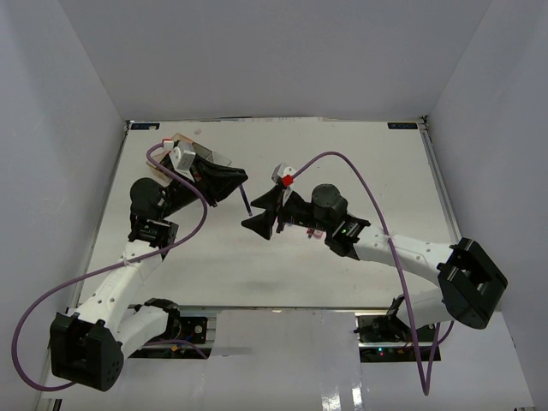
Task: Sort the stationery into containers
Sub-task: Place the pen in the storage box.
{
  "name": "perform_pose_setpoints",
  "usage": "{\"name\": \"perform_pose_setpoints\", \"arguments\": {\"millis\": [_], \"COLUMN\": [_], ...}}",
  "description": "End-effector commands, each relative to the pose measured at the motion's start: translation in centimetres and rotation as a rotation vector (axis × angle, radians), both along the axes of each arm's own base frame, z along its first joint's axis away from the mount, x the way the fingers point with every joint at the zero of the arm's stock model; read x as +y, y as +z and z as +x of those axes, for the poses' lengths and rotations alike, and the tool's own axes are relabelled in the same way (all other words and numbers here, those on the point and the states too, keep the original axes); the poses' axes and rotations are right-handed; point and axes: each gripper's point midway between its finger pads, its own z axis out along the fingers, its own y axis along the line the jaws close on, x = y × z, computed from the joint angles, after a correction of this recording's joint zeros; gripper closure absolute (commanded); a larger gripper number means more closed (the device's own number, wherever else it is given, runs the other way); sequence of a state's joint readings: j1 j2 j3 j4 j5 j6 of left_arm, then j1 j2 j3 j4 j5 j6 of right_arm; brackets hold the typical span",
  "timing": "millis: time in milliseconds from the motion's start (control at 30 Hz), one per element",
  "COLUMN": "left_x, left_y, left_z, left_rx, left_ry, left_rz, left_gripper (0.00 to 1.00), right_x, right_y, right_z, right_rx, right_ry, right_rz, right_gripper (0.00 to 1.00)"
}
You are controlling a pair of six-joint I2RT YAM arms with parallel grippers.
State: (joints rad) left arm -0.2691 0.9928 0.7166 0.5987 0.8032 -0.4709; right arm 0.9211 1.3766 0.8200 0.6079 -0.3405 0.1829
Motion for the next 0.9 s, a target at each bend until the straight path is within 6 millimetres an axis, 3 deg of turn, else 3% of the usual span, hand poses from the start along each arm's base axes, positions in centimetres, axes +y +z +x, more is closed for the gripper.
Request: {"name": "perform_pose_setpoints", "arguments": {"millis": [0,233,367,400,467,500,567,700,733,767,867], "left_x": [0.5,1.7,3.0,3.6,4.3,5.3,6.4,9.2,9.9,10.2,11.8], "left_y": [0.7,0.1,-1.1,0.1,-1.9,-0.8,-3.9,-6.5,-5.6,-7.7,-9.4], "left_z": [0.2,2.9,5.7,6.7,8.9,10.4,12.9,17.6,18.8,20.2,23.2], "left_rx": [-0.04,-0.049,-0.027,-0.048,-0.011,-0.022,0.046,0.078,0.065,0.09,0.103], "left_ry": [0.037,0.175,0.297,0.35,0.404,0.484,0.548,0.718,0.772,0.779,0.853], "left_rz": [0.015,0.131,0.25,0.264,0.364,0.381,0.494,0.653,0.671,0.738,0.827], "left_gripper": [1.0,1.0,1.0,1.0,1.0,1.0,1.0,1.0,1.0,1.0,1.0], "right_x": [-0.7,-4.7,-7.2,-7.7,-8.8,-9.4,-10.3,-11.2,-11.4,-11.5,-11.9], "right_y": [0.9,-0.8,-0.5,-1.1,-1.0,-1.5,-1.9,-2.8,-3.2,-3.4,-3.9], "right_z": [0.2,1.9,1.8,1.8,1.8,1.7,1.4,0.4,0.2,-0.1,-0.4], "right_rx": [-0.027,-0.019,-0.024,-0.02,-0.022,-0.014,-0.014,-0.004,0.003,0.005,0.006], "right_ry": [-0.03,-0.193,-0.256,-0.27,-0.309,-0.321,-0.34,-0.326,-0.321,-0.317,-0.312], "right_rz": [0.023,-0.063,-0.093,-0.126,-0.136,-0.16,-0.17,-0.173,-0.181,-0.183,-0.202], "right_gripper": [0.21,0.02,0.02,0.02,0.03,0.03,0.03,0.06,0.06,0.06,0.07]}}
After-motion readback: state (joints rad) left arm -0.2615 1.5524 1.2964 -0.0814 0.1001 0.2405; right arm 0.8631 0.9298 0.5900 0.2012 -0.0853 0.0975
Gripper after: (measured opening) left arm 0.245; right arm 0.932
